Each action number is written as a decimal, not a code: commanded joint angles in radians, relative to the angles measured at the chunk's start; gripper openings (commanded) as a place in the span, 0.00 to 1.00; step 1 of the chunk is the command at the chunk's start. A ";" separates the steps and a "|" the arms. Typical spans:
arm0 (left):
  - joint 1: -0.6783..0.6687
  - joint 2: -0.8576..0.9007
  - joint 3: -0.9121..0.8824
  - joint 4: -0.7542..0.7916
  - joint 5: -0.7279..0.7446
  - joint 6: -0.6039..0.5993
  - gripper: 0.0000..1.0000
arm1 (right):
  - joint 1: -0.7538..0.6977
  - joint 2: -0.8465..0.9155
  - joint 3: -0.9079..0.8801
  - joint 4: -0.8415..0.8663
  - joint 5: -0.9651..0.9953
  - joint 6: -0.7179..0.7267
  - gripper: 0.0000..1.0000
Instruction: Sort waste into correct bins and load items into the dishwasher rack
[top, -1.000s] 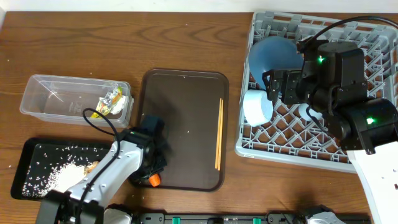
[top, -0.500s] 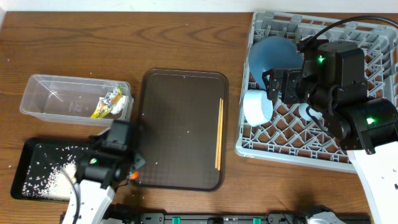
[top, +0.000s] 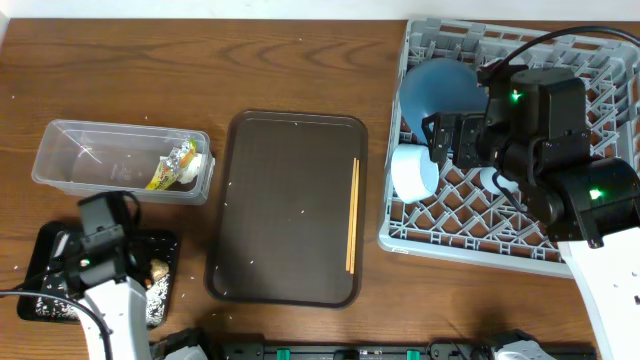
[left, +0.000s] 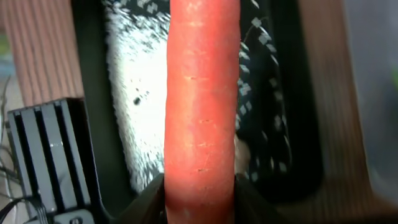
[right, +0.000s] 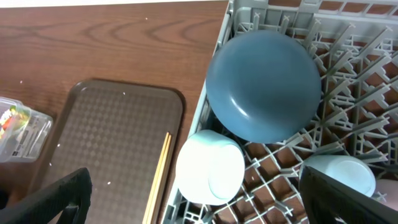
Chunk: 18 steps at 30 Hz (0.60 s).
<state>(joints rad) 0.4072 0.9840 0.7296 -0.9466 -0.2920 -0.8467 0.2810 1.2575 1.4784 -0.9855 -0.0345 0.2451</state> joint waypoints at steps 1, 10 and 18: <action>0.082 0.050 -0.006 0.062 0.075 0.088 0.37 | 0.008 0.002 0.000 -0.006 -0.007 0.001 0.99; 0.126 0.109 0.028 0.159 0.240 0.173 0.52 | 0.008 0.002 0.000 -0.019 -0.007 0.000 0.99; 0.047 0.045 0.247 0.092 0.698 0.609 0.64 | 0.007 0.002 0.000 -0.012 0.018 0.001 0.99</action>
<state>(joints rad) 0.5030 1.0565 0.9005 -0.8436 0.1482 -0.4885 0.2810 1.2575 1.4780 -1.0031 -0.0334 0.2451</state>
